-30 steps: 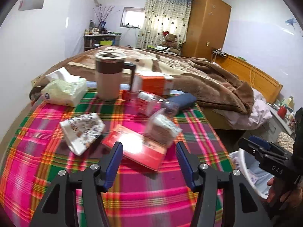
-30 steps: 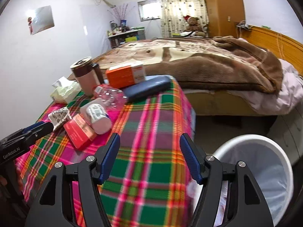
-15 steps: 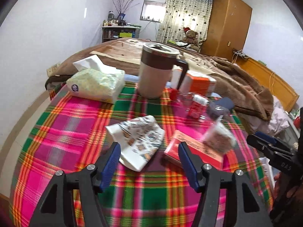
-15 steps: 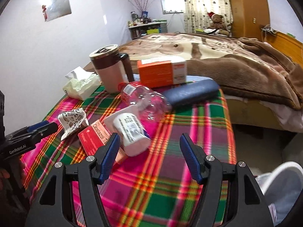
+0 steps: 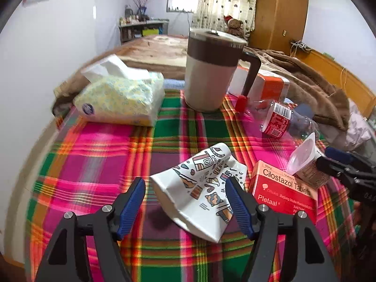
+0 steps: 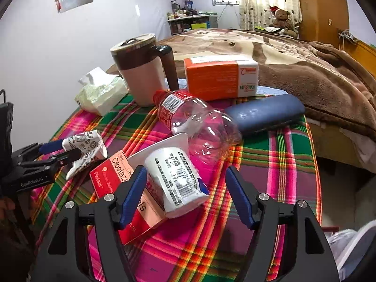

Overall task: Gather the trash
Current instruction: 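Grasp the printed paper wrapper with the left tool while the right tool grasps the white yogurt cup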

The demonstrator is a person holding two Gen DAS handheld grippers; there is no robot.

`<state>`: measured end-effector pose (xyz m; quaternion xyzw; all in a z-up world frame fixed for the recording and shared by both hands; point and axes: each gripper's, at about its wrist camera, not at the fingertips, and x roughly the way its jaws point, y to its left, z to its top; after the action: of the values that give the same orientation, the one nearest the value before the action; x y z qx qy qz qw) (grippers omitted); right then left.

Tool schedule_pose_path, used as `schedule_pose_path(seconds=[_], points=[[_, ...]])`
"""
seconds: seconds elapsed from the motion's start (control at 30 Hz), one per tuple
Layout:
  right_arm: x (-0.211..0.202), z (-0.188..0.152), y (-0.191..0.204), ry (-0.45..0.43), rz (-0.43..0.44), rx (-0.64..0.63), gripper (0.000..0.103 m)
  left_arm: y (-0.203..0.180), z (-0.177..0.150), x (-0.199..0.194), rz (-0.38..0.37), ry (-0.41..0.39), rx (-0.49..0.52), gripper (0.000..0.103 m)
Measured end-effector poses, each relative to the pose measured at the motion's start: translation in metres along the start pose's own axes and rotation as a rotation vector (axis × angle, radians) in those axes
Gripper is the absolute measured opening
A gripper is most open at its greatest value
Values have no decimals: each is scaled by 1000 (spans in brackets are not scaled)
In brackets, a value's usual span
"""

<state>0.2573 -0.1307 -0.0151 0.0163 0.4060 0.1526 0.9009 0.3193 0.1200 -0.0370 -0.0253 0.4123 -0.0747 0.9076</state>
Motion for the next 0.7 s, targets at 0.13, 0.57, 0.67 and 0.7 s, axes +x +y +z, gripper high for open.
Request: schedule_pose_path(seconds=[0.13,0.57,0.67,0.7], points=[[5,3,-3,3,25,25,71,1,0,10,-36,25,-2,70],[16,-2,-2,49,70,36,71,-5,-8,18,-77,45,-30,57],[15,-3,-2,44,73,33,62,-7,-8,15,-76,46,-28,46],[14,-4,0,40,67,28,62,-7,-8,14,-79,45,-30,42]])
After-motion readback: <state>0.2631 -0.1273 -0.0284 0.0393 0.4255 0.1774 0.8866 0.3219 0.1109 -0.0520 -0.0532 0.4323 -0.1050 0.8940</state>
